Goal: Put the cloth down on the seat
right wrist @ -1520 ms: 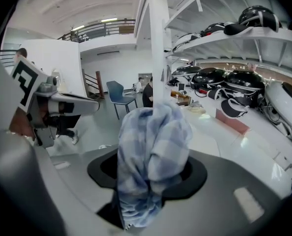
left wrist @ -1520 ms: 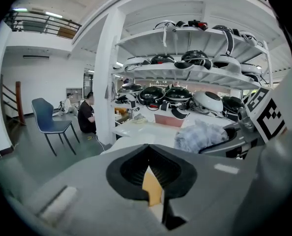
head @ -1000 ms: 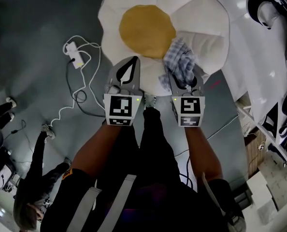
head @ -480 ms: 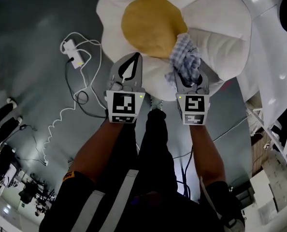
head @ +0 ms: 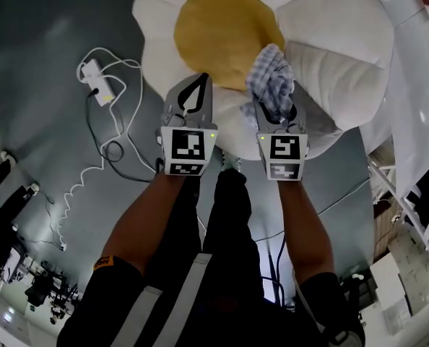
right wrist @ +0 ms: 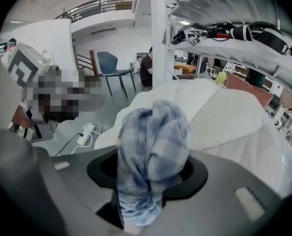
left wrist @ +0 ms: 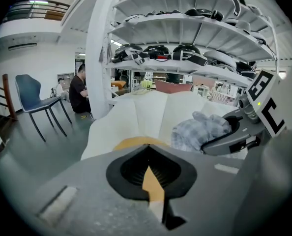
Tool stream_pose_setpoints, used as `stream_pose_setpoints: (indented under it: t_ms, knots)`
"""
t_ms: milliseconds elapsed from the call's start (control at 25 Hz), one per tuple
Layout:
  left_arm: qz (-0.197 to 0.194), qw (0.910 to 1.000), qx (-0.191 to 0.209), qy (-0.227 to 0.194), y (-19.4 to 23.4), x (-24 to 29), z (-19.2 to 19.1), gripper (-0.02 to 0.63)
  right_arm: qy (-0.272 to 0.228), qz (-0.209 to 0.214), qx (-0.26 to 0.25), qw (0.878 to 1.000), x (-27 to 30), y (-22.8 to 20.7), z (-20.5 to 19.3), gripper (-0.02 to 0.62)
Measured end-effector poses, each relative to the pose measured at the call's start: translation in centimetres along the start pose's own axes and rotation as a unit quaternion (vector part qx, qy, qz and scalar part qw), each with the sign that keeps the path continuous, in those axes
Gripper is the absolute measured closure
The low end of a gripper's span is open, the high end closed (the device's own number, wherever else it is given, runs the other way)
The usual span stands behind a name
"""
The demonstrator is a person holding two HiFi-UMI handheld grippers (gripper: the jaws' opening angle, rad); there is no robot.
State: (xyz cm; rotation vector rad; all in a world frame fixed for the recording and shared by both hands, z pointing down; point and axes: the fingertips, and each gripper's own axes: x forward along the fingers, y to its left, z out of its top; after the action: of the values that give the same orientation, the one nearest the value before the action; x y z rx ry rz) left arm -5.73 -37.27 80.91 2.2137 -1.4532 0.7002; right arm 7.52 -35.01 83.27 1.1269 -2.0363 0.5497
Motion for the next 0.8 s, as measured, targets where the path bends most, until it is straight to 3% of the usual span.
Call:
stream_pose_setpoints:
  t_ms: [320, 800]
  knots:
    - [0.007, 0.9996, 0.006, 0.025, 1.4, 2.5, -4.7, 0.606, 0.020, 0.001, -0.006, 1.000, 4.4, -0.1, -3.8, 0.371]
    - [-0.002, 0.9993, 0.005, 0.037, 1.6, 7.0, -8.8, 0.606, 0.052, 0.003, -0.011, 0.999, 9.8, -0.4, -9.1, 0.350]
